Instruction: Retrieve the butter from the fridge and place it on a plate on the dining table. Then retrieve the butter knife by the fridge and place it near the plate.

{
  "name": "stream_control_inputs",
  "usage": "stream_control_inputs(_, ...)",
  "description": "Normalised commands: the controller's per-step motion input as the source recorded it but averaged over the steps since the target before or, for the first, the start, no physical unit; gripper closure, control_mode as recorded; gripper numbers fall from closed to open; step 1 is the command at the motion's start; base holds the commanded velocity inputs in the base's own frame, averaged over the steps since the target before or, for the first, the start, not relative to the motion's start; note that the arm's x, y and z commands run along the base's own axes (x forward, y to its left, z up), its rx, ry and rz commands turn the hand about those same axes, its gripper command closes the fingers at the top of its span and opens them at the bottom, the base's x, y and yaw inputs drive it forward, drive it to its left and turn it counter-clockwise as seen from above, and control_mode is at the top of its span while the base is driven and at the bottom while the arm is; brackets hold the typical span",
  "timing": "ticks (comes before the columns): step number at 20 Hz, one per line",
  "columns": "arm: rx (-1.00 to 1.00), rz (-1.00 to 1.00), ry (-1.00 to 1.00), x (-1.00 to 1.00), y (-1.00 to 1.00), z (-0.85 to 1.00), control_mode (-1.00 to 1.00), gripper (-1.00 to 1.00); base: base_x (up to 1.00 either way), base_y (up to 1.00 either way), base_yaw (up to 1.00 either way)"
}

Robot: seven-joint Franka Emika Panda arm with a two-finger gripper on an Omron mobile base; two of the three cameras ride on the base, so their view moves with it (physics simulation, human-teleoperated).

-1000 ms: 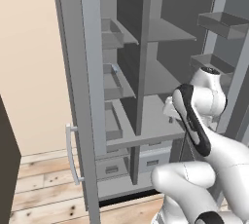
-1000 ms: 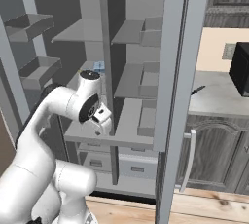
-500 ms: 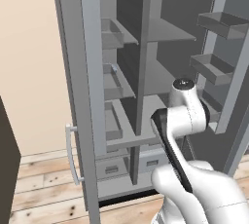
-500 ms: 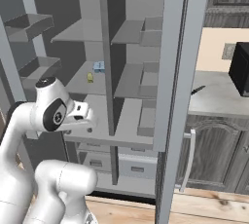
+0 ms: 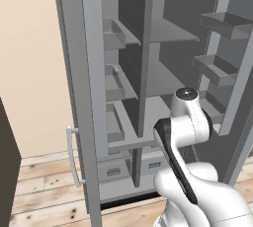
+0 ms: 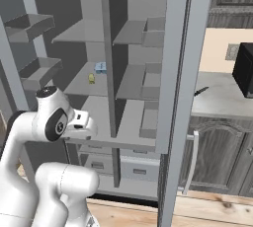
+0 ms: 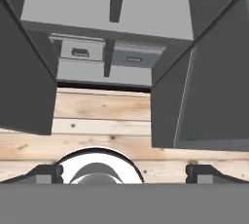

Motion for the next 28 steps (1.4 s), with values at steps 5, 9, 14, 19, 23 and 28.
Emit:
stream_control_inputs(5,0.23,-0.01,0.02,0.00,0.00,0.03,-1.00,-1.00,0.00,0.00,0.00)
stream_control_inputs(9,0.04,-0.04,0.01,0.00,-0.01,-0.04,-1.00,-1.00,0.00,0.00,0.00)
stream_control_inputs(14,0.00,0.00,0.00,0.00,0.00,-0.05,-1.00,-1.00,0.00,0.00,0.00)
stream_control_inputs(19,0.00,0.00,0.00,0.08,-0.20,-0.05,-1.00,-1.00,0.00,0.00,0.00)
stream_control_inputs(23,0.00,0.00,0.00,0.00,0.00,0.00,1.00,-1.00,0.57,-0.21,0.04)
stream_control_inputs(28,0.00,0.00,0.00,0.00,0.00,0.00,1.00,-1.00,0.72,-0.05,0.25)
